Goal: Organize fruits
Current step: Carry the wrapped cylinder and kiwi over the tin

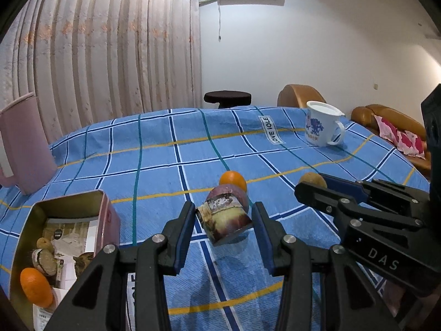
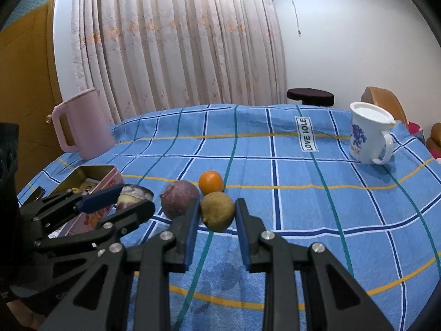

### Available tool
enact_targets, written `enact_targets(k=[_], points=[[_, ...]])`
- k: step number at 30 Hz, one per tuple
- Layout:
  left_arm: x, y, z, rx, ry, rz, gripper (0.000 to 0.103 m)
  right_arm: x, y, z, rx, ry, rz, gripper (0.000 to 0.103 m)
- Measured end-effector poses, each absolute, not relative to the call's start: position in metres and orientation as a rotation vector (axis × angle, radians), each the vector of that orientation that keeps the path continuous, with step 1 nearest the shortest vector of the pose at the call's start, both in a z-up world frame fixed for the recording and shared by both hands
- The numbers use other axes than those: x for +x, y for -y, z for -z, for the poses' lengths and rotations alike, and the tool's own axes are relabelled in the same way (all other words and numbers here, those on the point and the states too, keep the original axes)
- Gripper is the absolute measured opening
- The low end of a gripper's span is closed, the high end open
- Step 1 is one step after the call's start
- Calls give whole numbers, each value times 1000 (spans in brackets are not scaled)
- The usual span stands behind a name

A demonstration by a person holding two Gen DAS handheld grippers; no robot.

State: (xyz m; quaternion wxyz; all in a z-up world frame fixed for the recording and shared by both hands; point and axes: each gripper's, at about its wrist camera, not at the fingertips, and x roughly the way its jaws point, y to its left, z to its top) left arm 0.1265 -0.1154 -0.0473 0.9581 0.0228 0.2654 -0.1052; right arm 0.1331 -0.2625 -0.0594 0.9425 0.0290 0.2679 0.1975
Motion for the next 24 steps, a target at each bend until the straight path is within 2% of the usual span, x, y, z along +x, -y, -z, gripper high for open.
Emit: enact_targets(k=[24], points=[[105, 110, 38, 38, -412, 185, 45, 111, 259, 48, 19, -424, -410, 29]])
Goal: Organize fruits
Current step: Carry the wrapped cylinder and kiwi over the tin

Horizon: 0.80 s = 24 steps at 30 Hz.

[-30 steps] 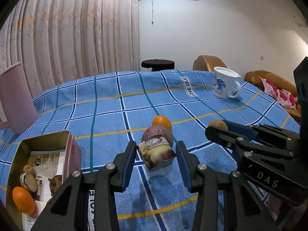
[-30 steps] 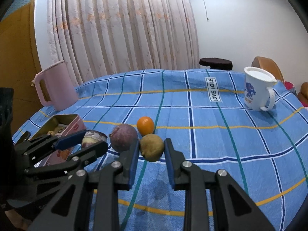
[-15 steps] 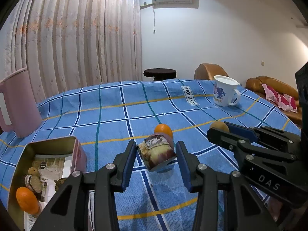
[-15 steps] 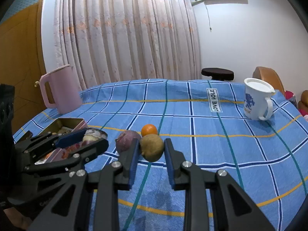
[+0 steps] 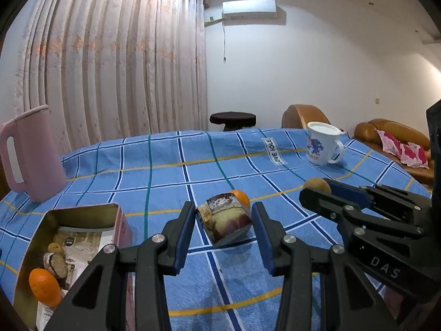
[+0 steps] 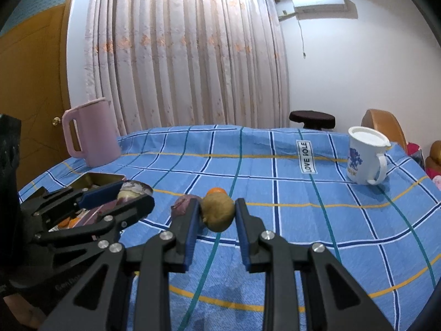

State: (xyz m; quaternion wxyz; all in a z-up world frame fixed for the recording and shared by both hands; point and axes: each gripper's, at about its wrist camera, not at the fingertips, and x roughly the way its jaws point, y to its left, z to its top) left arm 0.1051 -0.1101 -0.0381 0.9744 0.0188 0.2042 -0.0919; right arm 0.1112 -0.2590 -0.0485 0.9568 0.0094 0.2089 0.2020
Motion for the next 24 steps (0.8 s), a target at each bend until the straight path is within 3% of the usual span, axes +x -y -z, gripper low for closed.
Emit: enact_targets(k=[11, 24], points=[[94, 91, 34, 30, -401, 153, 45, 104, 250, 45, 24, -403, -439, 29], [73, 7, 17, -3, -423, -22, 45, 101, 170, 21, 4, -395, -648, 29]])
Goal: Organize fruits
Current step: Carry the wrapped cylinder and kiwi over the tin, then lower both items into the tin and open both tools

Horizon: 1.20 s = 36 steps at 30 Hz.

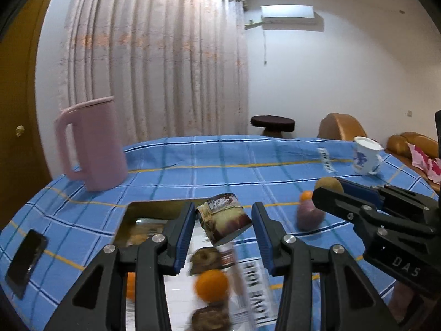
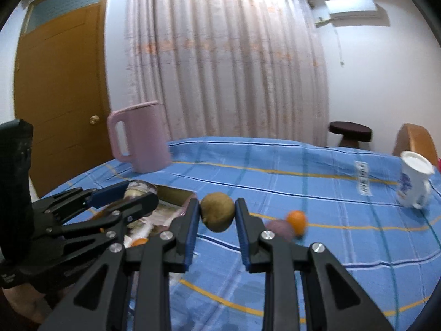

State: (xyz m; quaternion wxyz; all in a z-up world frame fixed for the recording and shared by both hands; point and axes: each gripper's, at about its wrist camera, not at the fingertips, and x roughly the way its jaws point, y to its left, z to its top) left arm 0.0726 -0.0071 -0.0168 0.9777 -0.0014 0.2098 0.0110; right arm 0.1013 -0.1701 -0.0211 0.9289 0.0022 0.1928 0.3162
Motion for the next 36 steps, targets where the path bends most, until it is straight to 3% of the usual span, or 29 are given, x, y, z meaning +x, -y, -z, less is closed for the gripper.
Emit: enact_targets(k=[12, 36], points=[[65, -50, 32, -52, -482, -117, 45, 95, 97, 29, -88, -431, -779, 29], [55, -79, 56, -53, -536, -130, 45, 97, 55, 56, -165, -530, -832, 29]])
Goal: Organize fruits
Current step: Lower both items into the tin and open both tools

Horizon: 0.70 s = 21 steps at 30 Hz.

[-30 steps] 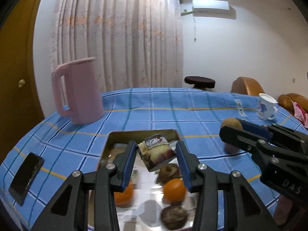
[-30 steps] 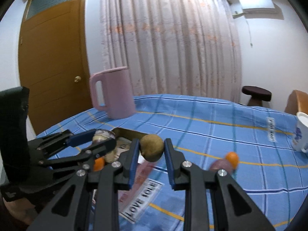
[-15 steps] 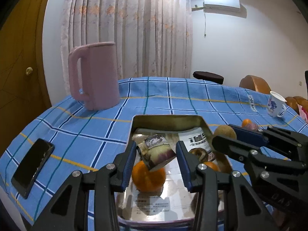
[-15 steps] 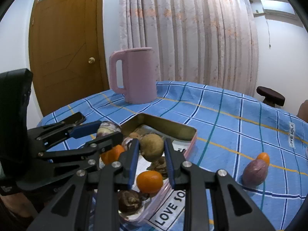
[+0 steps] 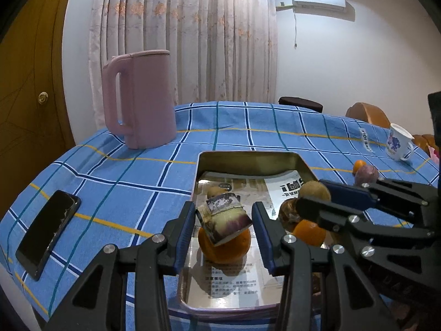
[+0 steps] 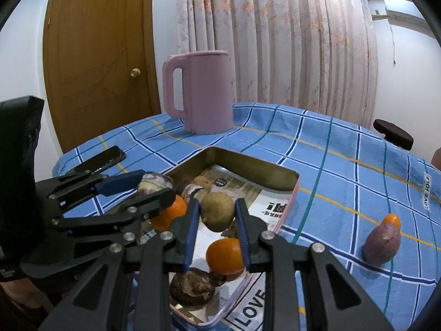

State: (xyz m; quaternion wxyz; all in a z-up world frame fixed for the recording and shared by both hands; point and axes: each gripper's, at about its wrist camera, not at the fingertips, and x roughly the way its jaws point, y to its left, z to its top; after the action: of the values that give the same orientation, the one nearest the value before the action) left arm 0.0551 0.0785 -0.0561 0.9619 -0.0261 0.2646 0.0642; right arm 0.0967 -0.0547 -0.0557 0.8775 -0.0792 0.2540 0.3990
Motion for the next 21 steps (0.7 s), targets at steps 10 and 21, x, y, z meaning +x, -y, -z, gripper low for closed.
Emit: enact_targets(k=[10, 21], points=[[52, -75, 56, -13, -543, -121, 45, 99, 53, 62, -172, -582, -870, 30], [48, -62, 41, -33, -500, -116, 83, 101, 100, 47, -80, -524, -818, 83]])
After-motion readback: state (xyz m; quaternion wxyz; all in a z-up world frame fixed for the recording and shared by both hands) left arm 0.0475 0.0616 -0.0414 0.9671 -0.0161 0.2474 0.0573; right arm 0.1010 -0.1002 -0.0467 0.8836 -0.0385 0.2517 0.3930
